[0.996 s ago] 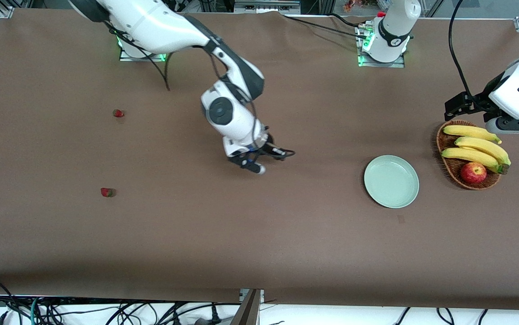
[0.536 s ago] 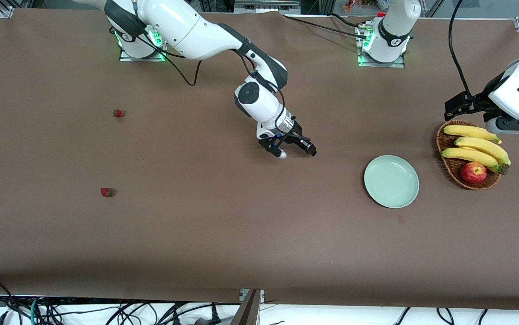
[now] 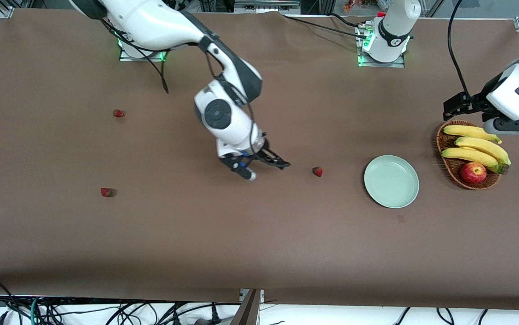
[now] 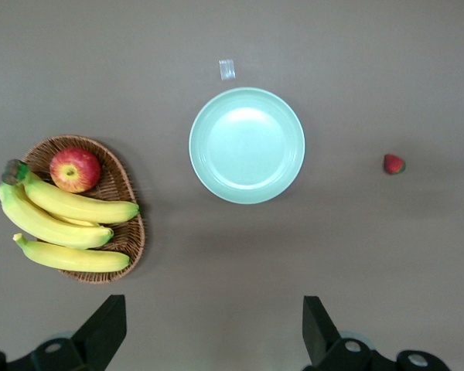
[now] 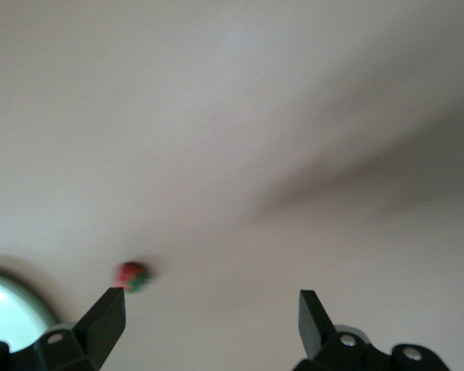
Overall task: Collect all strawberries into plate
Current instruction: 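Grasp the strawberry with the left gripper while the right gripper reaches another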
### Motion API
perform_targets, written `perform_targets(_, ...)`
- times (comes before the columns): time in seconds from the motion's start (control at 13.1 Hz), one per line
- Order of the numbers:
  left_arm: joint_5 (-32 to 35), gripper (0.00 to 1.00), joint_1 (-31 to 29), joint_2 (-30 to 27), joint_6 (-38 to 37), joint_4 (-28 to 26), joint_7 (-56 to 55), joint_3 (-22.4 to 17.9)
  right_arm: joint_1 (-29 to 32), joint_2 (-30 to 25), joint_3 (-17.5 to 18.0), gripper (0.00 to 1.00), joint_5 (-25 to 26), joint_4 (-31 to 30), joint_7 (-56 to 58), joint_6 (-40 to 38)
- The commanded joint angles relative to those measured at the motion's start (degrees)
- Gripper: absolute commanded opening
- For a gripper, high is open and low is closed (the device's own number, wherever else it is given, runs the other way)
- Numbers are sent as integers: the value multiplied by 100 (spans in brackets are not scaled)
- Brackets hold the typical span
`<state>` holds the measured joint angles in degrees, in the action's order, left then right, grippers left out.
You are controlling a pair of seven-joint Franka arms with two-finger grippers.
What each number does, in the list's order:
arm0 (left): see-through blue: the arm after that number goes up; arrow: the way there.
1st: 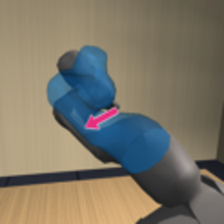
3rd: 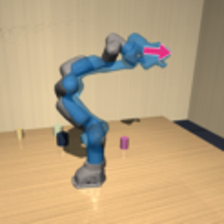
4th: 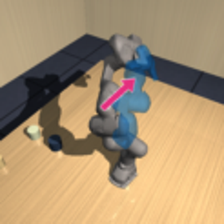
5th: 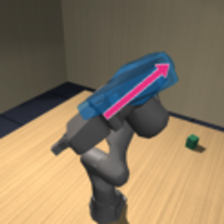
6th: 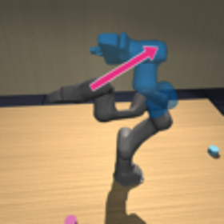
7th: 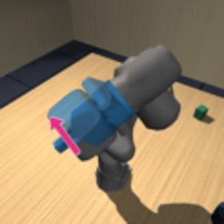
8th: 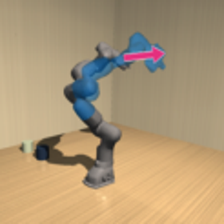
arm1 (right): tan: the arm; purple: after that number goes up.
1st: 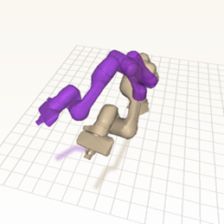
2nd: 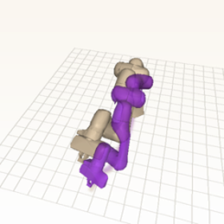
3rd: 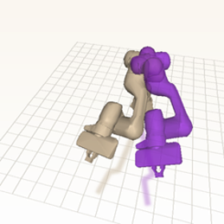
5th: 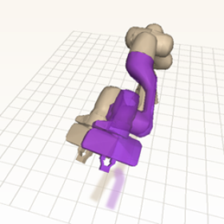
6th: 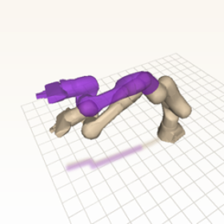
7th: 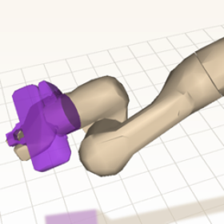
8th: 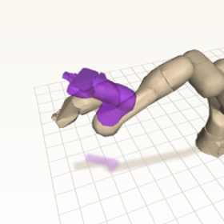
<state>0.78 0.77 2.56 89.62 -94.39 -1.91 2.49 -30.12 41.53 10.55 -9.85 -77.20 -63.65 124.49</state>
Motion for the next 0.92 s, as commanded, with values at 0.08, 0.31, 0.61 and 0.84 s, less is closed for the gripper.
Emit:
perform_targets(0.08,-208,100,283,1032,19,105,33,147,68,-821,-1157,99,18,-777,2535,-1285)
perform_targets(0.31,-832,100,756,1780,1071,132,-29,164,68,-1103,-2290,99,105,-1542,5020,-1208)
perform_targets(0.61,-1001,100,1487,2765,2767,70,-143,173,347,-884,-3173,99,80,-1834,7626,-445)
perform_targets(0.84,-1000,100,1802,3126,3410,26,-169,182,936,-735,-3165,99,45,-2193,8998,468)
